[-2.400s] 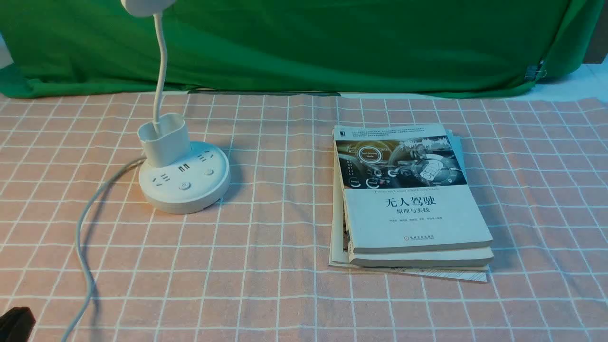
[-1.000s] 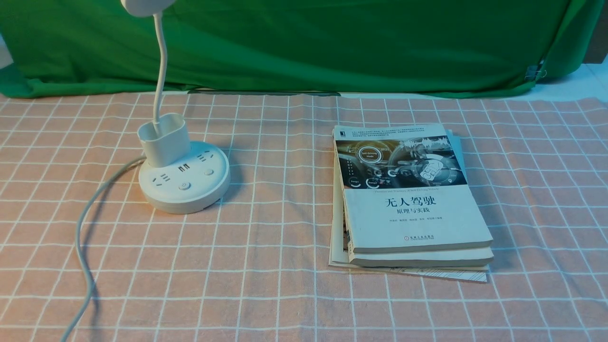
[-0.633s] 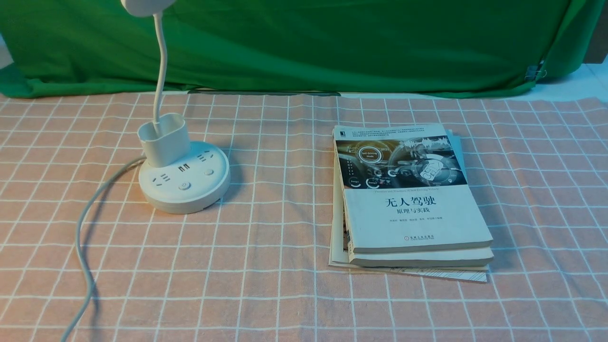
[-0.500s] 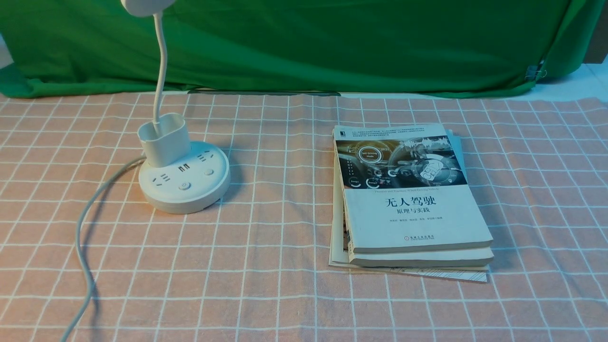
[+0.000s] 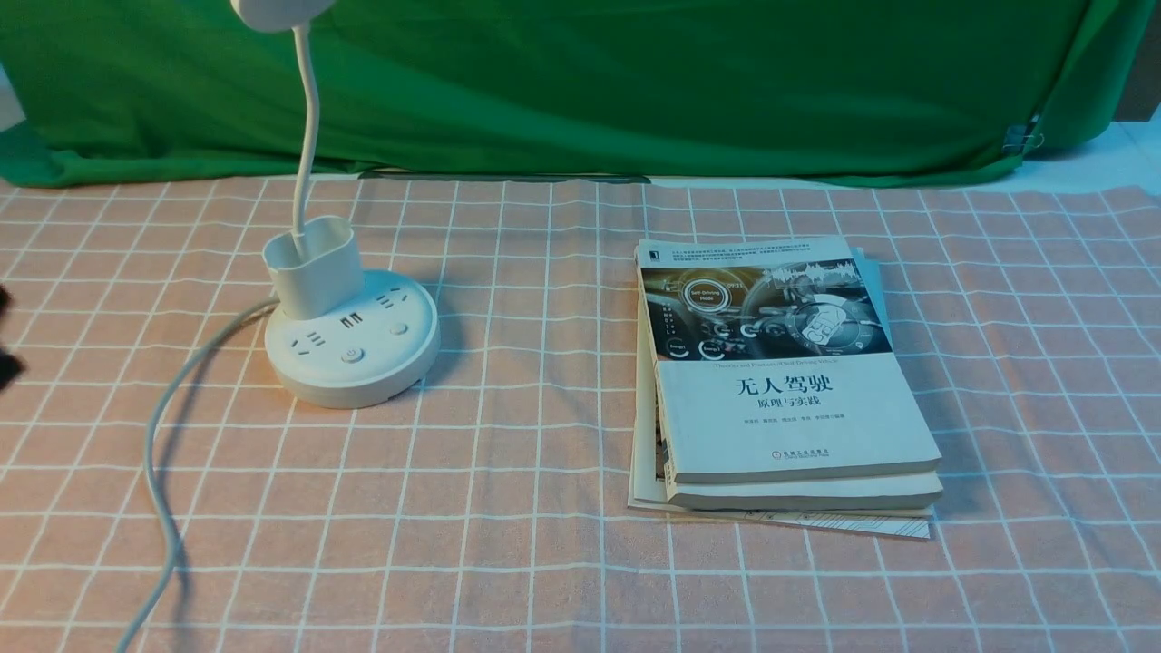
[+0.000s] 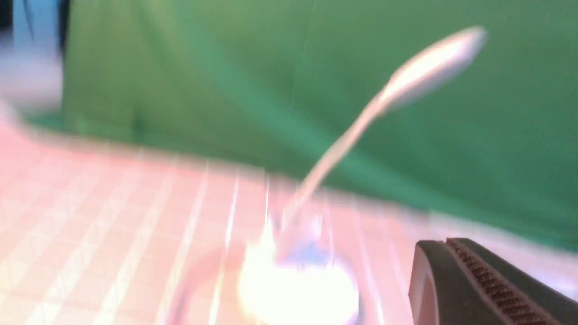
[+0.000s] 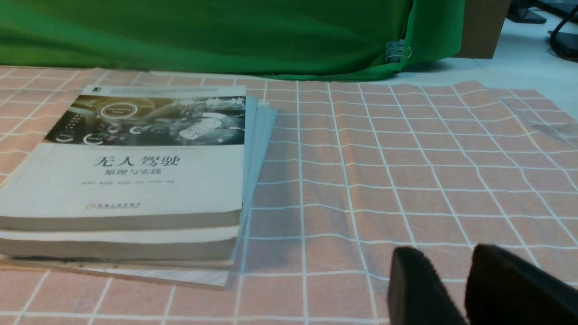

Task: Turn on the table lamp on the pink coffee tablecloth with your hand.
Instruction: 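Press the power button on the lamp base to turn the lamp on with the left gripper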

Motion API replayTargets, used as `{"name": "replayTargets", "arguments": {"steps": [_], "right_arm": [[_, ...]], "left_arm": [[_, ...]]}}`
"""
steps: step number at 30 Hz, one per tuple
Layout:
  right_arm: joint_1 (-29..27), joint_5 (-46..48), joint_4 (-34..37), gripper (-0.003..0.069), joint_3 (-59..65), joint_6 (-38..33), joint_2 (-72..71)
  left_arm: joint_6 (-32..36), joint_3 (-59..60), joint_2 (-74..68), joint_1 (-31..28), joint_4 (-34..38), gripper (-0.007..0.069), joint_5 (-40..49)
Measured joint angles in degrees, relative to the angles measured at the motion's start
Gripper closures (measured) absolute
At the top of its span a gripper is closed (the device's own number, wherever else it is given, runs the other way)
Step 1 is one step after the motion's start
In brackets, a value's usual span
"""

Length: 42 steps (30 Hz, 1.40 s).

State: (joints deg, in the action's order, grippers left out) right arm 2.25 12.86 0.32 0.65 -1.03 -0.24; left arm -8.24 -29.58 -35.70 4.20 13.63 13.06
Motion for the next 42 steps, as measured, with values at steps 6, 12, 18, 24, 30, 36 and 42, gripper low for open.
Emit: {"name": "replayTargets", "arguments": {"steps": [6, 12, 18, 24, 30, 36, 42], "right_arm": [[0.0, 0.0, 0.0, 0.0419, 0.0, 0.0, 0.0], [0.0, 0.0, 0.0, 0.0419, 0.0, 0.0, 0.0], [0.0, 0.0, 0.0, 0.0419, 0.0, 0.0, 0.0], [0.0, 0.0, 0.0, 0.0419, 0.0, 0.0, 0.0], [0.0, 0.0, 0.0, 0.0419, 0.0, 0.0, 0.0], [0.0, 0.0, 0.0, 0.0419, 0.0, 0.0, 0.0], [0.0, 0.0, 0.0, 0.0419, 0.0, 0.0, 0.0]], "left_arm": [[22.1, -5.4, -21.4, 0.0, 23.7, 0.0601, 12.3], [27.5, -18.2, -41.9, 3.0, 23.7, 0.0601, 19.7], [10.0, -30.8, -55.5, 9.4, 0.8, 0.0601, 17.4], [1.2, -42.6, -67.6, 11.2, -11.3, 0.0601, 16.2], [0.4, -49.5, -76.3, 11.4, -13.6, 0.0601, 17.1], [0.4, -49.9, -78.6, 11.4, -13.6, 0.0601, 16.1], [0.4, -50.7, -79.7, 11.4, -13.6, 0.0601, 15.6]]}}
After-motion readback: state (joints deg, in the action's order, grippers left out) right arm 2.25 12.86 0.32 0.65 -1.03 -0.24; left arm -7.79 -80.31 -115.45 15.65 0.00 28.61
